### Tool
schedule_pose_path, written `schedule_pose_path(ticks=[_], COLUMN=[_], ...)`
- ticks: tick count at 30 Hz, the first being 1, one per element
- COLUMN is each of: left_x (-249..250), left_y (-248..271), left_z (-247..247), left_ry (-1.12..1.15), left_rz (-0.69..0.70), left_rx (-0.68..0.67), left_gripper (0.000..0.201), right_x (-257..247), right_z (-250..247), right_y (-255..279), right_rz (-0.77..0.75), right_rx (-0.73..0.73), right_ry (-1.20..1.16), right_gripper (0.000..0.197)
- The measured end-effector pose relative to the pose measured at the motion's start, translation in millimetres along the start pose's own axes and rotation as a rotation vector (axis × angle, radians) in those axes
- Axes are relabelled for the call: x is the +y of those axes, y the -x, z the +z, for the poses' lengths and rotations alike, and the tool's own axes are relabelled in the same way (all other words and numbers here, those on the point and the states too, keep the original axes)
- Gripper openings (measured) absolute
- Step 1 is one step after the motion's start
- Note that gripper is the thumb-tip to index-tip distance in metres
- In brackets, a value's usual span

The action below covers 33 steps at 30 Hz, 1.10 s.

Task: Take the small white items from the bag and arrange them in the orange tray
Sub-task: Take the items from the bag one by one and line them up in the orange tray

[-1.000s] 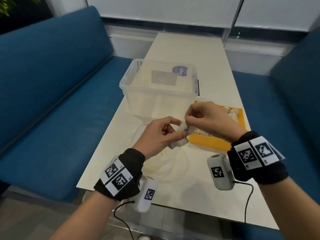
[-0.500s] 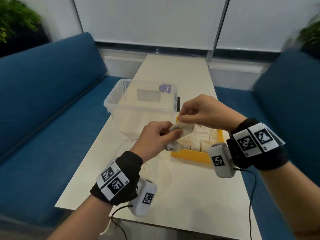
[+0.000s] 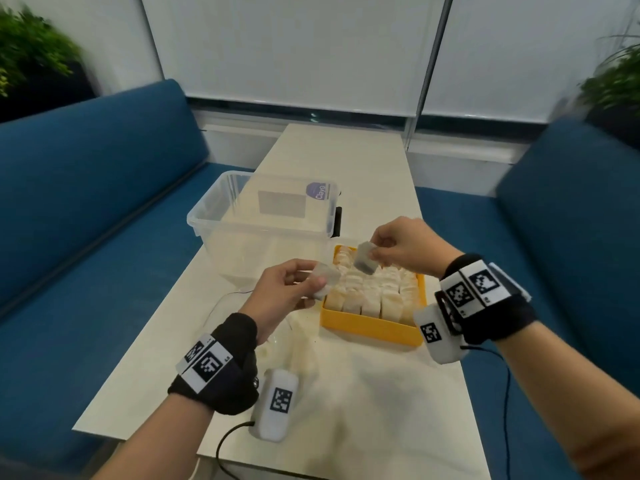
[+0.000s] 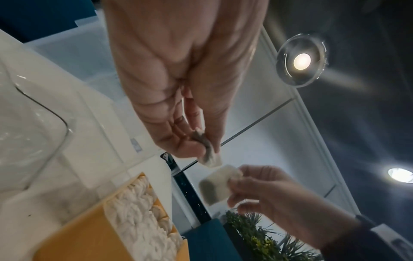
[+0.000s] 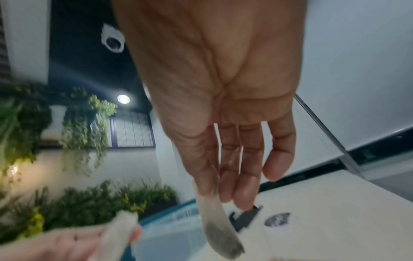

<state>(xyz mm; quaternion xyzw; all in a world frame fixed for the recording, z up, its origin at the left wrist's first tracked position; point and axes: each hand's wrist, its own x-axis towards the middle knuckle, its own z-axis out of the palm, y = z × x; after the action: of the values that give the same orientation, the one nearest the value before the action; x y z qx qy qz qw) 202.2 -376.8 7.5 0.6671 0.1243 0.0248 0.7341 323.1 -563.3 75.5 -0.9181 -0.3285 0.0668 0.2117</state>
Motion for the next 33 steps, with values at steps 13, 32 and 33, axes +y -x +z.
schedule_pose_path(ticks=[13,32,33], left_x=[-12,-14,-14], left_y=[6,-7,-7], left_z=[-9,29,30], left_ry=[-0.011,-0.07,-0.086], left_rz=[-0.043,-0.055,-0.051], left_rx=[0.062,-0.051,-0.059], left_gripper=[0.024,0.037,0.036], right_x=[57,6,9], right_z=[91,24,21], right_y=[-26,17,17], right_rz=[0.248,-0.029,-0.026], right_rx=[-0.404,0.012,0.018], right_ry=[0.247,-0.405,-0.412], right_gripper=[0.03,0.011,0.009])
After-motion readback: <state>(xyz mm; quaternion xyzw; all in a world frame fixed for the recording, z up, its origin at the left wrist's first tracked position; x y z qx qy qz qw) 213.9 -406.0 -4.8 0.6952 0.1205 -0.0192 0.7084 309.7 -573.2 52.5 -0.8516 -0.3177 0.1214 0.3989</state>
